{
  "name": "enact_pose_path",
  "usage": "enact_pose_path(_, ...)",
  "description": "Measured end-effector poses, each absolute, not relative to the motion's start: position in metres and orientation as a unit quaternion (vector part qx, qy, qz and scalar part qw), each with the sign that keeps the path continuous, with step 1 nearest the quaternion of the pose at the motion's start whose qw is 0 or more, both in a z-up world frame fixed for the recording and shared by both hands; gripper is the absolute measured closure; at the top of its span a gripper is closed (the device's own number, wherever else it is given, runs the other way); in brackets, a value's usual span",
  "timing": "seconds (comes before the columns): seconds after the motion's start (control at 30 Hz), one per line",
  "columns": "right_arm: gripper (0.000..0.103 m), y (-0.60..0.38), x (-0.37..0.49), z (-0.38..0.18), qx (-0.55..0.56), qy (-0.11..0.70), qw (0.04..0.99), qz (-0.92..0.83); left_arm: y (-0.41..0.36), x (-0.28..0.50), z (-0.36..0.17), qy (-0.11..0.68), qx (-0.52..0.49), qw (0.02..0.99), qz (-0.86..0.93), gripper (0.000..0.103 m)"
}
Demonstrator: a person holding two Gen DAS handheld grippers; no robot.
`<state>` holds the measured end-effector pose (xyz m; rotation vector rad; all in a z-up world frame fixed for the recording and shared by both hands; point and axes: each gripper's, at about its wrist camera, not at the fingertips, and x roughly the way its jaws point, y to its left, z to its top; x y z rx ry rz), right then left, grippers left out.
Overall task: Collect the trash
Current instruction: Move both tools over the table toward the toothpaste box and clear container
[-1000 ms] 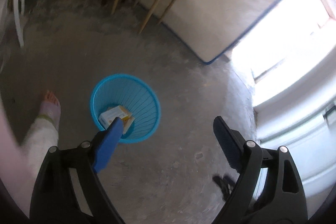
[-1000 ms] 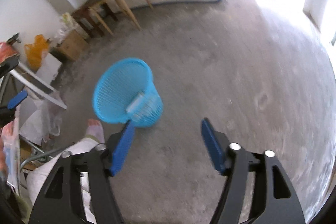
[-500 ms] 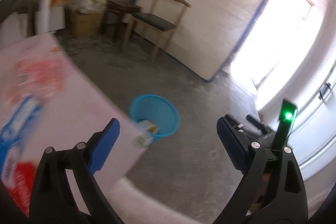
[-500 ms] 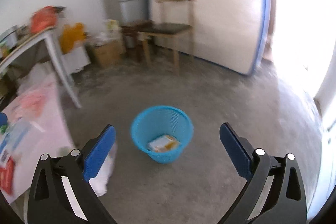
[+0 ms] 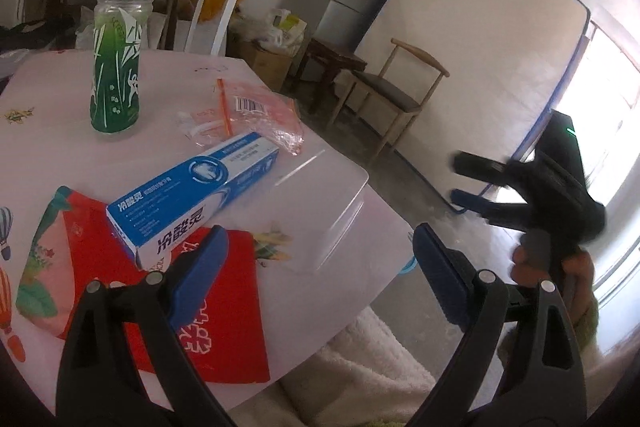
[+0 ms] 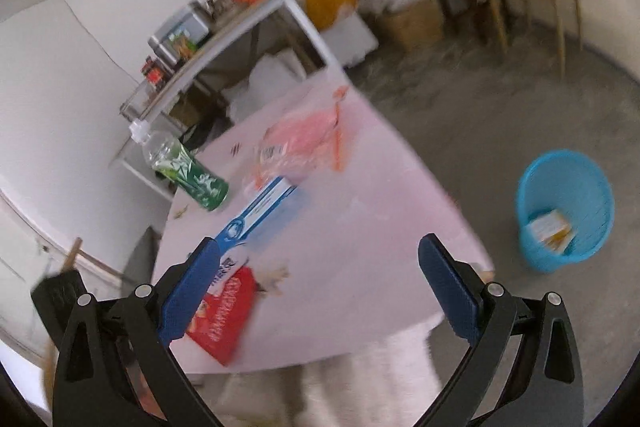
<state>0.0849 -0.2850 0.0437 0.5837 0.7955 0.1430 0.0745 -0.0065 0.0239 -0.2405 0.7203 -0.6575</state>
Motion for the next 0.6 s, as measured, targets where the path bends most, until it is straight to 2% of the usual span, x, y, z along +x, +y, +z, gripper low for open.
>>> enact_pose_path(0.27, 0.012, -0.288, 0.113, 0.016, 0.353, 0.424, 0.833, 0.052, -0.015, 0.115, 0.022, 0.363, -0.124, 0.861, -0.335, 0.014)
enact_pose_path(0.43, 0.025, -0.296, 0.121, -0.007, 0.394, 0.438, 0.807, 0.035, -0.035, 0.157, 0.011, 0.403, -0.132, 0.844, -0.328, 0.015)
enact_pose_path(0.6, 0.031, -0.305, 0.12, -0.027, 0.425, 0.446, 0.787, 0.034, -0.051, 0.168, -0.002, 0.426, -0.117, 0.837, -0.323, 0.017)
